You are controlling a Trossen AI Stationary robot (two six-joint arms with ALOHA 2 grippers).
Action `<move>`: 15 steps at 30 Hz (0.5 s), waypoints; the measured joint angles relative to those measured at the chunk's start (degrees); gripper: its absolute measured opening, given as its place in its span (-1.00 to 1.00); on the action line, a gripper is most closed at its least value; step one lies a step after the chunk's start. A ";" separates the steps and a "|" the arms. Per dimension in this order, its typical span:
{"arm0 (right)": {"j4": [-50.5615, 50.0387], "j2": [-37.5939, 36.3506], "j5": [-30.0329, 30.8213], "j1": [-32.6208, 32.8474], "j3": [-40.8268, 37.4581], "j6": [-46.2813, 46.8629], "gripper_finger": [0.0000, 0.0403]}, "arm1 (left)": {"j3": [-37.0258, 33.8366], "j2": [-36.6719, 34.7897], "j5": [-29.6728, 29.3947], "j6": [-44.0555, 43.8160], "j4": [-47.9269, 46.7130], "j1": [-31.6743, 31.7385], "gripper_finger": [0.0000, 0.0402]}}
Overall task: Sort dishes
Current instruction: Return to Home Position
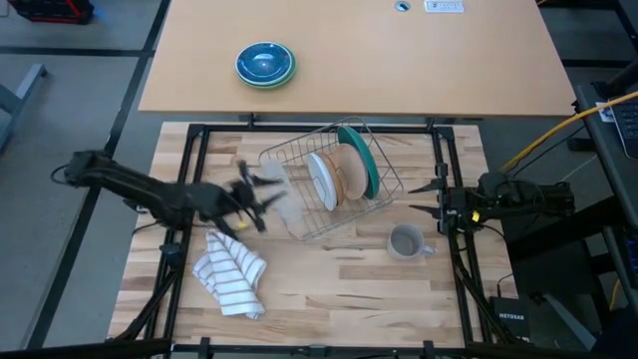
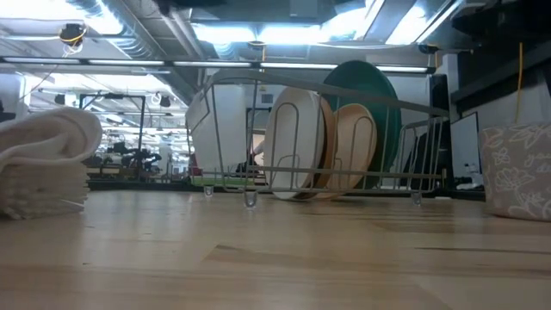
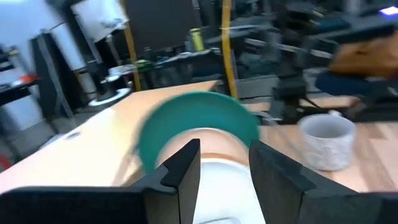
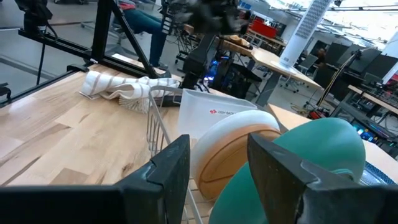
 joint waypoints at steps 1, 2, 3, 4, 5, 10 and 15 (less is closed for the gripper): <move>0.00 0.00 0.00 0.00 0.00 0.00 -0.18 | 0.00 -3.92 0.09 -0.82 -3.93 0.85 -0.37; 0.02 0.00 0.00 -0.01 0.00 -0.01 -0.18 | 0.01 -7.66 0.48 -1.71 -7.77 1.70 -0.37; 0.02 0.00 0.00 -0.01 0.00 -0.01 -0.18 | 0.04 -11.53 1.33 -2.99 -11.83 2.49 -0.37; 0.01 0.00 0.00 -0.01 0.00 -0.02 -0.18 | 0.04 -14.92 2.55 -3.84 -15.92 3.27 -0.37; 0.00 0.00 0.00 0.00 0.00 -0.03 -0.18 | 0.04 -18.13 3.95 -4.77 -19.76 3.94 -0.37; -0.02 0.00 1.43 0.00 0.00 -0.48 -0.18 | -3.54 -30.58 9.18 -9.26 -28.16 5.82 -0.37; -0.57 -1.19 2.64 0.00 0.00 -1.96 -0.18 | -17.46 -41.49 10.37 -11.25 -20.98 5.82 -0.37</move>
